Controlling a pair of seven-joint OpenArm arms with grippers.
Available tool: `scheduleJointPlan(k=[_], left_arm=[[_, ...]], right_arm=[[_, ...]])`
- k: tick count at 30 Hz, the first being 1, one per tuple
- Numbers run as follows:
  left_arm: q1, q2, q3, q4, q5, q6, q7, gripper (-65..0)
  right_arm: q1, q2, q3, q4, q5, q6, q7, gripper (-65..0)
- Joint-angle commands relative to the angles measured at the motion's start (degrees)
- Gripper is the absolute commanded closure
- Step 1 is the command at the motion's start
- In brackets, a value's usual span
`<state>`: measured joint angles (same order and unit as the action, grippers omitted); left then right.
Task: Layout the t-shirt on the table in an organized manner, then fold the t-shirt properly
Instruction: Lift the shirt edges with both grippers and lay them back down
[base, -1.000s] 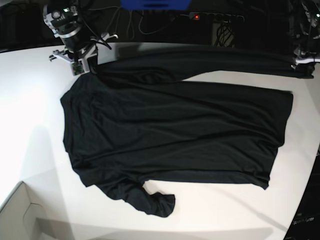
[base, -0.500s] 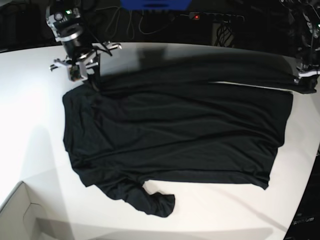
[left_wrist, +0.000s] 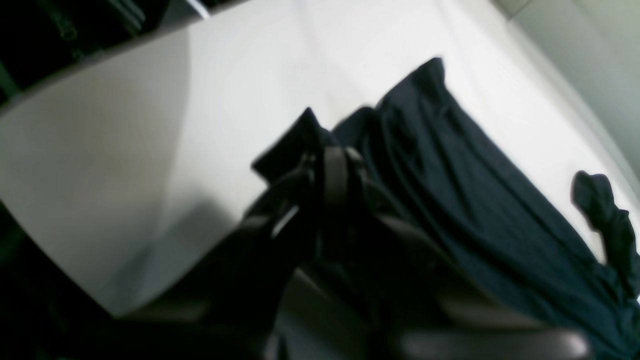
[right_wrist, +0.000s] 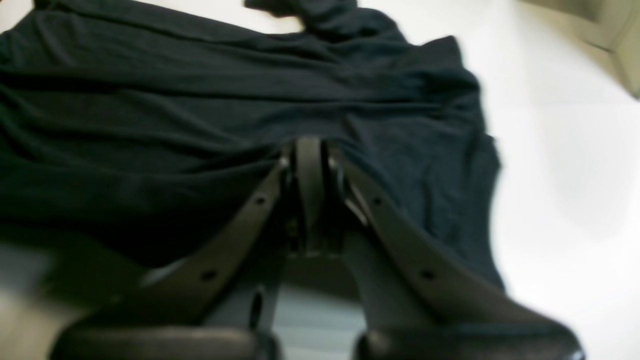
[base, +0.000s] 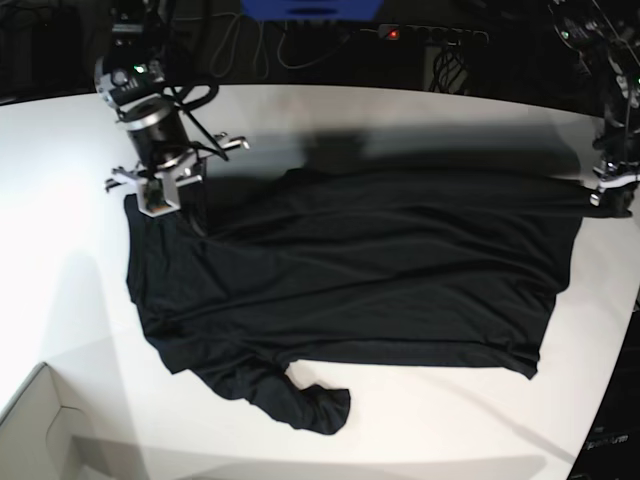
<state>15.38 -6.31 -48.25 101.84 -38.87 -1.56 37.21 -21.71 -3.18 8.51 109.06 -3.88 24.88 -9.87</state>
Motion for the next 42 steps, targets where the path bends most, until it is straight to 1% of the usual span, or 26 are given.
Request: scheduleJointPlan(k=[1,4,17,29,42], left_arm=[[-0.9,-0.7,-0.5,0.0,-0.5,-0.5,-0.2,0.0],[-1.8,-0.9,-0.5,-2.5,-0.5,-0.7,2.0,0.0],[-4.9,-1.2,-0.4,-5.4,-0.9,-0.8,1.9,0.0],[-6.5,-1.3,-0.6,-5.4,-1.0,-0.8,1.7,0.0],[-8.1,-1.3,-0.6,-5.4,-1.1,-0.8,1.8,-0.1]], right_arm=[[0.9,0.0,0.1,0.2,0.8,0.0,1.8,0.0],[3.4,0.0,0.1,-2.5,0.8,0.0,1.8,0.0],[10.9,0.2,0.5,-9.0,0.8,0.0,1.8,0.0],[12.7,0.3,0.7,-12.6,0.7,-0.2,1.8,0.0],[14.3,0.3,6.6,-12.7,0.7,-0.1,1.8,0.0]])
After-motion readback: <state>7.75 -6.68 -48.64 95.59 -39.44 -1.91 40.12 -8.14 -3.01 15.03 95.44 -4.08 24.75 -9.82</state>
